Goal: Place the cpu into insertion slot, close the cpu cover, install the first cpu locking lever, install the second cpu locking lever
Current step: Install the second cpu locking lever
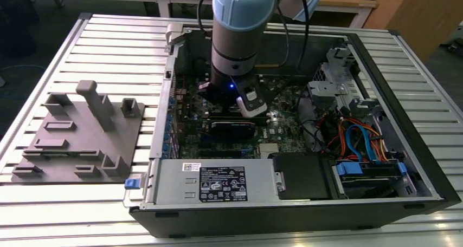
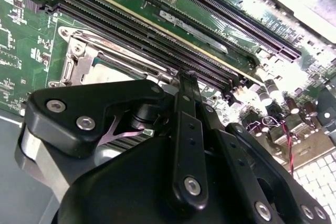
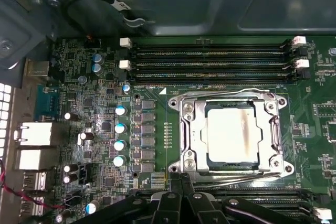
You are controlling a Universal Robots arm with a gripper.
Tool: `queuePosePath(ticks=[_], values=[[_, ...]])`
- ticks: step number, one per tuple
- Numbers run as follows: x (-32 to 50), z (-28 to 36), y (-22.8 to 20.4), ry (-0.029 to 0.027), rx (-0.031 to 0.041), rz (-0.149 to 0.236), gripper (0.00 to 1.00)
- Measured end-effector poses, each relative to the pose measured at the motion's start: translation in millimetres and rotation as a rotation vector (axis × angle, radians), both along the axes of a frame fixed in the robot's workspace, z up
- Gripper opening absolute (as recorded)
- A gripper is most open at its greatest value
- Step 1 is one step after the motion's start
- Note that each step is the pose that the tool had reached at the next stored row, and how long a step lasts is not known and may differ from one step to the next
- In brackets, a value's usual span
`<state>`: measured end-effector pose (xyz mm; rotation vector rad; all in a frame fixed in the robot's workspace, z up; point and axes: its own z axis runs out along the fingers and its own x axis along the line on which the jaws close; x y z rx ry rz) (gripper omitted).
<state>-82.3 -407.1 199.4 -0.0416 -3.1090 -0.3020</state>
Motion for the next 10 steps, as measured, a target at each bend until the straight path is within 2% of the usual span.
queuePosePath(ticks=[5, 10], values=[[-0.2, -0.7, 0.0, 0.0001, 0.0011, 0.0, 0.11], [-0.7, -1.2, -0.1, -0.0001, 0.0123, 0.0, 0.11]])
